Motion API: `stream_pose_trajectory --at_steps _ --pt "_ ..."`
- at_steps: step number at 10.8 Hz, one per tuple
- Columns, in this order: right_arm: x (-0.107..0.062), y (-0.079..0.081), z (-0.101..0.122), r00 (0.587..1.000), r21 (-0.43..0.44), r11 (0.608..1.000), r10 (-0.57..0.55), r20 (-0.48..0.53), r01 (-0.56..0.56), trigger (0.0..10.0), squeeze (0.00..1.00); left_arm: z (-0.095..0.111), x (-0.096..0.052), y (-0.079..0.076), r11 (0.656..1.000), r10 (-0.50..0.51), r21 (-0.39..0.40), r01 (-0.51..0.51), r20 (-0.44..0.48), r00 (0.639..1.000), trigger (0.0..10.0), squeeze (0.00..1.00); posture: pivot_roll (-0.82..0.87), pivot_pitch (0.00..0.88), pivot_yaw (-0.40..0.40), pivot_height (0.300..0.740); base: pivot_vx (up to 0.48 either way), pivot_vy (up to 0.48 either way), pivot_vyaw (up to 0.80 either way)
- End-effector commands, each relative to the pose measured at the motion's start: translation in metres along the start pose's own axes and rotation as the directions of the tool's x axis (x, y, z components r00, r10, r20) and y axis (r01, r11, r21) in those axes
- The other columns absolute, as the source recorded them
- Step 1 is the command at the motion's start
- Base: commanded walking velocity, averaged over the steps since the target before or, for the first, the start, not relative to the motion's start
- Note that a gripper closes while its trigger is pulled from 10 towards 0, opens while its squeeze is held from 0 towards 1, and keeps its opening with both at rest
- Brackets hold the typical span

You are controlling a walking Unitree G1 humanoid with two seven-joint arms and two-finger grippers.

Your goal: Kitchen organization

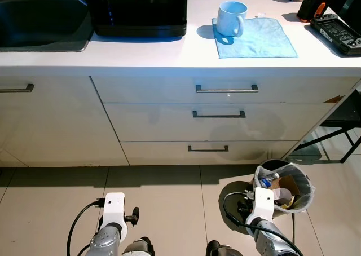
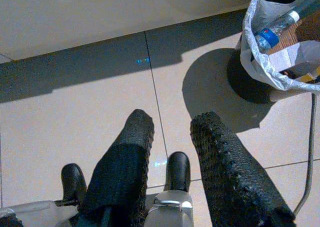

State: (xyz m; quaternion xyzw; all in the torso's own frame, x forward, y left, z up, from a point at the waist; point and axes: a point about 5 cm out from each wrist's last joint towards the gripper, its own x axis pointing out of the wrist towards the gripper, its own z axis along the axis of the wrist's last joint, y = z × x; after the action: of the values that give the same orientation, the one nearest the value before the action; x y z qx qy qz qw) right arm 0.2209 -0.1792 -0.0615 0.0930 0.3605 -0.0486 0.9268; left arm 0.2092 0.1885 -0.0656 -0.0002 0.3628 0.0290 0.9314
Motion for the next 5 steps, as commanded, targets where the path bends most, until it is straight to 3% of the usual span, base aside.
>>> stream_pose_trajectory --at_steps 1,5 --pt "-0.0007 -0.0014 -0.0039 1.0 -0.003 1.0 -0.006 -0.023 0.006 10.0 0.0 -0.0085 -0.0025 0.0024 1.0 0.01 0.0 -0.01 -0.031 0.999 10.0 0.0 0.1 0.142 0.013 0.74 0.0 0.0 0.0" --pt "-0.0005 -0.0011 -0.0032 1.0 0.001 1.0 0.004 -0.022 -0.004 10.0 0.0 -0.0085 -0.0026 0.0025 1.0 0.015 -0.019 -0.016 -0.026 1.0 10.0 0.0 0.11 0.154 0.001 0.74 0.0 0.0 0.0"
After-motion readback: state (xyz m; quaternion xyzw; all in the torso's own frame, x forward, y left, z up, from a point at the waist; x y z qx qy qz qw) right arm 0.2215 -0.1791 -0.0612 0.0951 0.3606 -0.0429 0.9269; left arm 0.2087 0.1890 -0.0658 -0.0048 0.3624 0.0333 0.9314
